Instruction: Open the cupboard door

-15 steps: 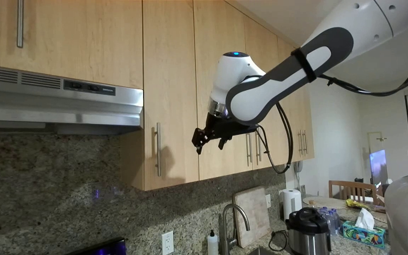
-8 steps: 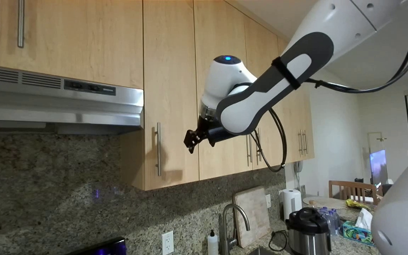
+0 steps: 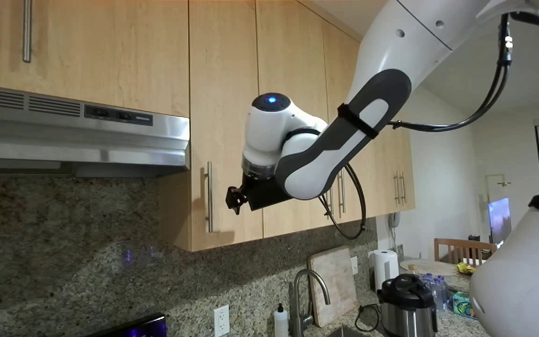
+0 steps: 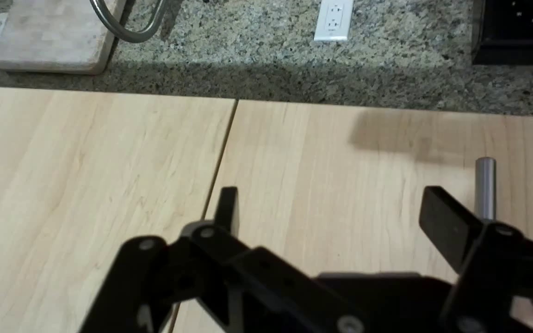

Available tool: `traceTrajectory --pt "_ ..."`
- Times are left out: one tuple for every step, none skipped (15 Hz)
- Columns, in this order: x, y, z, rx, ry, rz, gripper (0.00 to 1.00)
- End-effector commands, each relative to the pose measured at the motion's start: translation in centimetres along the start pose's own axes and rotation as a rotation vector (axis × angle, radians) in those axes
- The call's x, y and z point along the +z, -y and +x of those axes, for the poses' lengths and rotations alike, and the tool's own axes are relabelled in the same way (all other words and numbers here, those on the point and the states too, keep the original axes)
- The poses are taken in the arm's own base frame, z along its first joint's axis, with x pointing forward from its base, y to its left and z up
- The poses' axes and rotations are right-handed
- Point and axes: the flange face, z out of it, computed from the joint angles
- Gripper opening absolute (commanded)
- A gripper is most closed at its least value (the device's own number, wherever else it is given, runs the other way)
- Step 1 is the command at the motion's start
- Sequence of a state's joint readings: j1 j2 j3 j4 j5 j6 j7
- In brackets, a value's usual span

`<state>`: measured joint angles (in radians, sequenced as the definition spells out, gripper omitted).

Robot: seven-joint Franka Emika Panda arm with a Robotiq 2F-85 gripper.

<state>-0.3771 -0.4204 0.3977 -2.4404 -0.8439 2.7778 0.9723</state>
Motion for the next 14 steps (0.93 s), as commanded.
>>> traceTrajectory --pt "-0.3 2.4 0.9 0.063 -0.065 -0.012 1.00" --pt "-0.1 3.3 0.9 0.079 -0.068 -0.010 1.00" --pt "0.1 4.1 0.8 0.097 -0.069 -0.009 1.00" --pt "0.3 5.0 0.6 0.111 -0.064 -0.003 1.00" --pt "0.6 5.7 0.4 0.121 -0.060 0.001 1.00" --pt "0.7 6.4 0.3 0.136 -0.057 0.000 1.00" --pt "1.0 6.8 0.2 0.155 -0.055 -0.006 1.00" --pt "1.3 7.1 0.2 0.178 -0.052 -0.018 1.00" --pt "1.6 7.2 0.3 0.206 -0.052 -0.028 1.00" --pt "1.8 7.3 0.6 0.237 -0.056 -0.040 1.00" --pt "2.0 7.3 0.9 0.269 -0.062 -0.050 1.00" --pt "2.1 7.3 1.3 0.304 -0.073 -0.060 1.00" --pt "2.3 7.4 1.7 0.323 -0.081 -0.065 1.00" --pt "2.5 7.5 2.1 0.338 -0.089 -0.068 1.00"
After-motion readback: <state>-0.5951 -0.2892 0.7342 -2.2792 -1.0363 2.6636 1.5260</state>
